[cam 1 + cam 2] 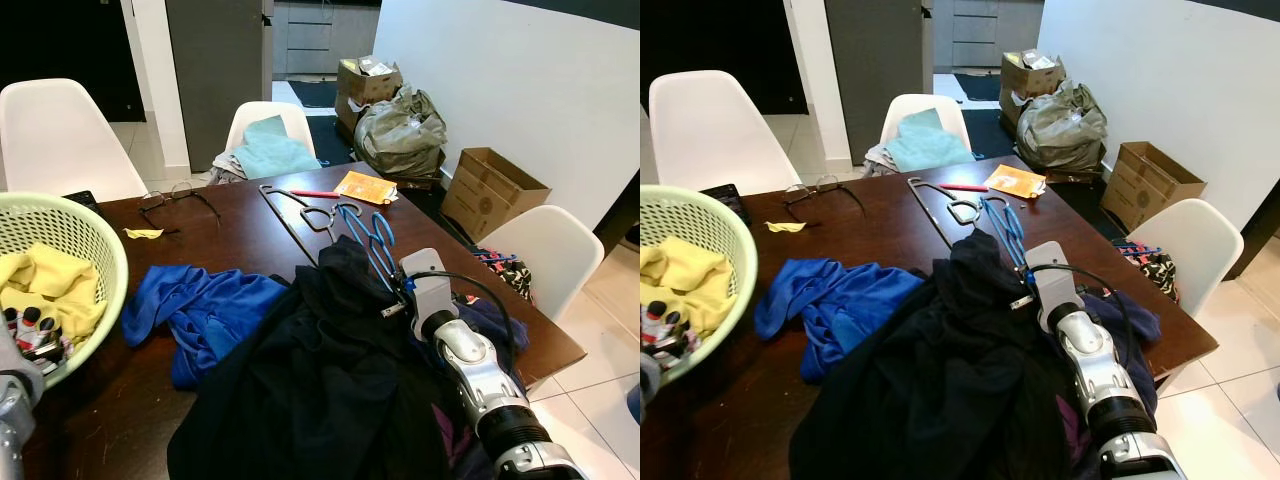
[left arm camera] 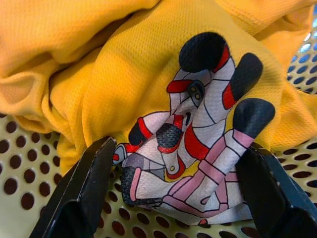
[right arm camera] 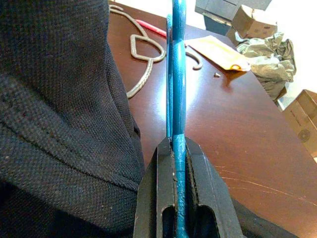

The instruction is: Hang hanger

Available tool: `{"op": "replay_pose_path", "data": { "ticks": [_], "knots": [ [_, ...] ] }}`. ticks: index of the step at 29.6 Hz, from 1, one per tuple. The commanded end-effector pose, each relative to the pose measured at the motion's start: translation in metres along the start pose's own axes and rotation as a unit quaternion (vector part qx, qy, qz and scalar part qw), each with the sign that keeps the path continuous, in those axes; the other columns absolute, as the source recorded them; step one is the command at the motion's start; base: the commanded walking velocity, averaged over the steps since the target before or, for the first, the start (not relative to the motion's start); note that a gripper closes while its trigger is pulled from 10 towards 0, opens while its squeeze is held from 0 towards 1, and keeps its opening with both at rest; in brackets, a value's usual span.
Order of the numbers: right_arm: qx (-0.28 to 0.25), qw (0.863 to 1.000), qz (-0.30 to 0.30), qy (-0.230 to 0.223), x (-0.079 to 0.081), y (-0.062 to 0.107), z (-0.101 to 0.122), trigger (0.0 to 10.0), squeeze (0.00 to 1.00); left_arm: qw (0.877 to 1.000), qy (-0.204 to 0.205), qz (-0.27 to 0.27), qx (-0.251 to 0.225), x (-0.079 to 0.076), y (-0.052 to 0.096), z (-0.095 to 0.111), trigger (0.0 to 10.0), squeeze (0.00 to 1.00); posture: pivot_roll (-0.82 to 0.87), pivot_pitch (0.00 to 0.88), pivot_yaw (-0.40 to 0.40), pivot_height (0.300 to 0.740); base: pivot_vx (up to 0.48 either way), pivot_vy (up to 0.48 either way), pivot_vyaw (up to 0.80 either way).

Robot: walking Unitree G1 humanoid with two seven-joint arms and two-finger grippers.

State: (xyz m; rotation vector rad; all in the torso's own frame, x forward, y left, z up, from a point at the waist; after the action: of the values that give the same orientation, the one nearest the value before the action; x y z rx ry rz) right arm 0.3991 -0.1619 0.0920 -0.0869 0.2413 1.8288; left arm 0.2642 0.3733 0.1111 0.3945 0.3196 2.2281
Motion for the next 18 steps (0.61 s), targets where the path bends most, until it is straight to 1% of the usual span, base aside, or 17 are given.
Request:
{"op": "replay_pose_path", "data": {
  "ticks": [1, 2, 3, 7, 14, 15, 16, 17, 18],
  "knots": [
    [0.018, 1.000, -0.003, -0.006, -0.002, 0.004, -0.011, 10.0, 0.00, 1.000, -0.013, 0.015, 0.020, 0.009, -0.004, -0.010, 10.0, 0.00, 0.10, 0.000, -0.069, 0.740, 0.000, 0.000, 0.00],
    [0.018, 1.000, -0.003, -0.006, -0.002, 0.004, -0.011, 10.0, 0.00, 1.000, -0.013, 0.015, 0.020, 0.009, -0.004, -0.010, 10.0, 0.00, 0.10, 0.000, -0.069, 0.740, 0.000, 0.000, 0.00],
    [0.018, 1.000, -0.004, -0.004, -0.004, 0.005, -0.011, 10.0, 0.00, 1.000, -0.013, 0.013, 0.016, 0.010, -0.006, -0.007, 0.0, 0.00, 0.09, 0.000, -0.068, 0.740, 0.000, 0.000, 0.00],
    [0.019, 1.000, -0.007, -0.001, -0.005, 0.006, -0.012, 10.0, 0.00, 1.000, -0.010, 0.004, 0.010, 0.005, -0.006, -0.003, 0.0, 0.00, 0.09, 0.000, -0.068, 0.740, 0.000, 0.000, 0.00],
    [0.020, 1.000, -0.010, 0.001, -0.007, 0.007, -0.013, 10.0, 0.00, 1.000, -0.003, -0.006, 0.012, -0.003, -0.004, -0.004, 0.0, 0.00, 0.09, 0.000, -0.067, 0.740, 0.000, 0.000, 0.00],
    [0.020, 1.000, -0.010, 0.001, -0.007, 0.007, -0.013, 10.0, 0.00, 1.000, 0.003, -0.011, 0.001, -0.005, -0.003, 0.002, 0.0, 0.00, 0.09, 0.000, -0.067, 0.740, 0.000, 0.000, 0.00],
    [0.020, 1.000, -0.010, 0.001, -0.007, 0.007, -0.013, 10.0, 0.00, 1.000, 0.003, -0.011, 0.001, -0.005, -0.003, 0.002, 0.0, 0.00, 0.09, 0.000, -0.067, 0.740, 0.000, 0.000, 0.00],
    [0.020, 1.000, -0.011, 0.001, -0.007, 0.006, -0.013, 10.0, 0.00, 0.999, 0.012, -0.028, -0.039, -0.013, 0.001, 0.023, 0.0, 0.00, 0.09, 0.000, -0.068, 0.740, 0.000, 0.000, 0.00],
    [0.020, 1.000, -0.011, 0.001, -0.007, 0.006, -0.013, 10.0, 0.00, 0.999, 0.012, -0.028, -0.039, -0.013, 0.001, 0.023, 0.0, 0.00, 0.09, 0.000, -0.068, 0.740, 0.000, 0.000, 0.00]
  ]
}}
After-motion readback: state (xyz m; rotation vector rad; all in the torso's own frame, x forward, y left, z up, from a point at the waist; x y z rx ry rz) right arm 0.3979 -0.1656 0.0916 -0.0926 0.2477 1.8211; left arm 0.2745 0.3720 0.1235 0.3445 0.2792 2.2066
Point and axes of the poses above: a point about 5 cm out from each wrist's last joint towards the gripper, its own y axis pointing back from the gripper into the wrist, its own z axis along the axis of the wrist's last joint, x = y × z, the point moved 6 cm from there along -y, pointing out of the wrist towards the gripper, and after that the axes turned 7 degrees about -y, right-handed, at the moved point
